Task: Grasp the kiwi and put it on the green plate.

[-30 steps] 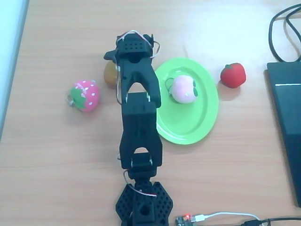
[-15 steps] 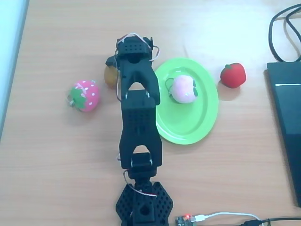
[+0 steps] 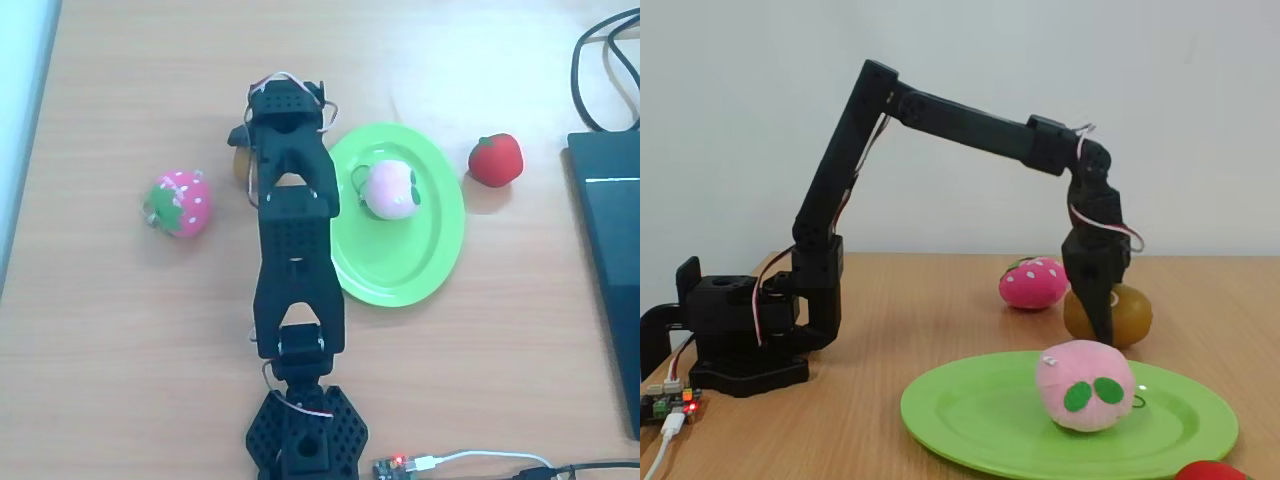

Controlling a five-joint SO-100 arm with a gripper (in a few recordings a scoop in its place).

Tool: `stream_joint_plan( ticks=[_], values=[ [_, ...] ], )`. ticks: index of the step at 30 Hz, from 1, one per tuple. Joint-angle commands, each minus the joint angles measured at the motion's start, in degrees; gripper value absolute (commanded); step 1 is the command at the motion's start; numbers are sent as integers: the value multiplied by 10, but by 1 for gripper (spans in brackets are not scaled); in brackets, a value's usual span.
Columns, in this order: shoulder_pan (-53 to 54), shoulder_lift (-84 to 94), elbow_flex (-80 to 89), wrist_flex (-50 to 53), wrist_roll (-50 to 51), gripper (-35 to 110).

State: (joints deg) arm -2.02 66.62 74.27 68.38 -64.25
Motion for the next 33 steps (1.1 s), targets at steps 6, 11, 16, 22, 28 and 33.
stream_joint_plan(
  ticks=[6, 11, 16, 22, 28, 33],
  values=[
    [-9, 2, -19, 5, 5, 38],
    [-6, 6, -19, 11, 5, 36],
    [-6, 13, -19, 12, 6, 35],
    [-9, 42, -18, 23, 15, 36],
    [-16, 92, -17, 44, 32, 36],
    [-15, 139, -16, 76, 50, 36]
  ],
)
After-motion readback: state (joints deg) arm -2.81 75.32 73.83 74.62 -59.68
